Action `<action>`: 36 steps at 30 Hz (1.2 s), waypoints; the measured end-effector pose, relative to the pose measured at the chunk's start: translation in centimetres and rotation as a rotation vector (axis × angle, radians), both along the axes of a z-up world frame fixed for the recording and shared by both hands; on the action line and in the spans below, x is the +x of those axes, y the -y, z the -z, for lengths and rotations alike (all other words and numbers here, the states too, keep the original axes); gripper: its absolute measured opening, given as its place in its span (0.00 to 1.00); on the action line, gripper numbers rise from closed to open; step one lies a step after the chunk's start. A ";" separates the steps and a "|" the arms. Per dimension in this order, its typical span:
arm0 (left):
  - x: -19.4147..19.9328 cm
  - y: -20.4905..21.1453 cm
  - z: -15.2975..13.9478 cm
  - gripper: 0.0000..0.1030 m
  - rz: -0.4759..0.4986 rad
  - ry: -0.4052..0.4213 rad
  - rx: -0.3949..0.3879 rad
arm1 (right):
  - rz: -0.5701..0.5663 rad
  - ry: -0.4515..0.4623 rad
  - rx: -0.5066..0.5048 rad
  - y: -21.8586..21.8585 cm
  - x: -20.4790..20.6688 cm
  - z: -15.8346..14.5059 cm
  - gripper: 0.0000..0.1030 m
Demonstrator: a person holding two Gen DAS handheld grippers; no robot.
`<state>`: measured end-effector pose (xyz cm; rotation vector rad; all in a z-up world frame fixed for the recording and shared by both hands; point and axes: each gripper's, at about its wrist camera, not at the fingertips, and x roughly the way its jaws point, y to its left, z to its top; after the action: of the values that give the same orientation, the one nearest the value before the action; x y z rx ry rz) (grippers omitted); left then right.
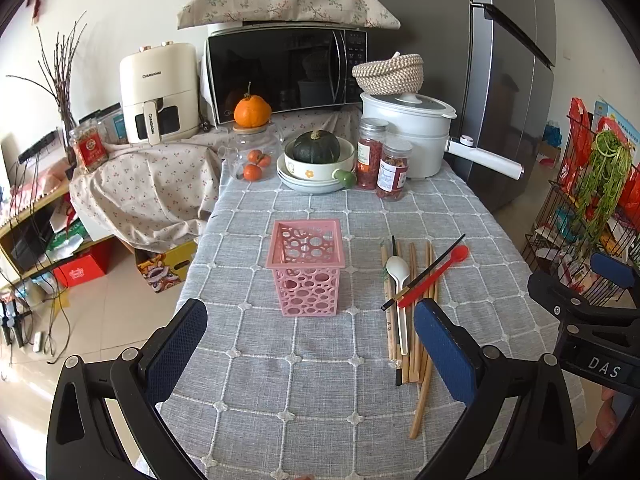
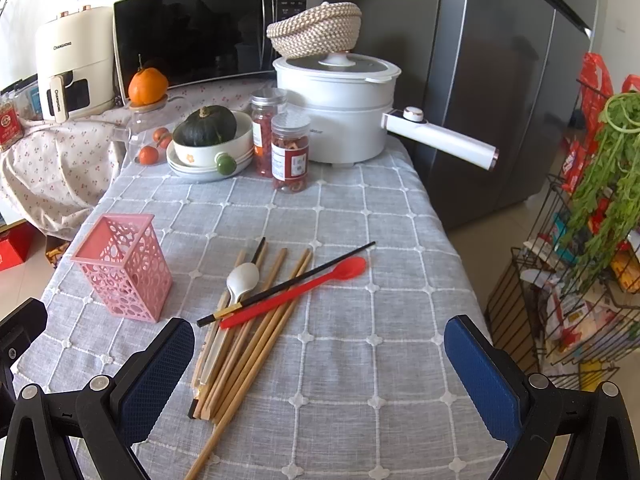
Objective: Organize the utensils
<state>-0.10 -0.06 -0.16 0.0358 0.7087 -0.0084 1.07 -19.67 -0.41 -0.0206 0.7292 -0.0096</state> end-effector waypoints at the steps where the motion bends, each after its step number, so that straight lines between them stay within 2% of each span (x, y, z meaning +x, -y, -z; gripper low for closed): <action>1: 0.0 0.0 0.0 1.00 0.001 0.000 0.000 | 0.000 0.000 0.000 0.0 0.0 0.0 1.00; 36: 0.6 0.7 -0.3 1.00 -0.014 0.010 0.011 | 0.006 -0.002 -0.015 0.6 0.4 -0.2 1.00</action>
<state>0.47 -0.76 0.09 0.0420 0.6991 0.0089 1.42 -20.32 -0.20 -0.0325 0.7312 -0.0204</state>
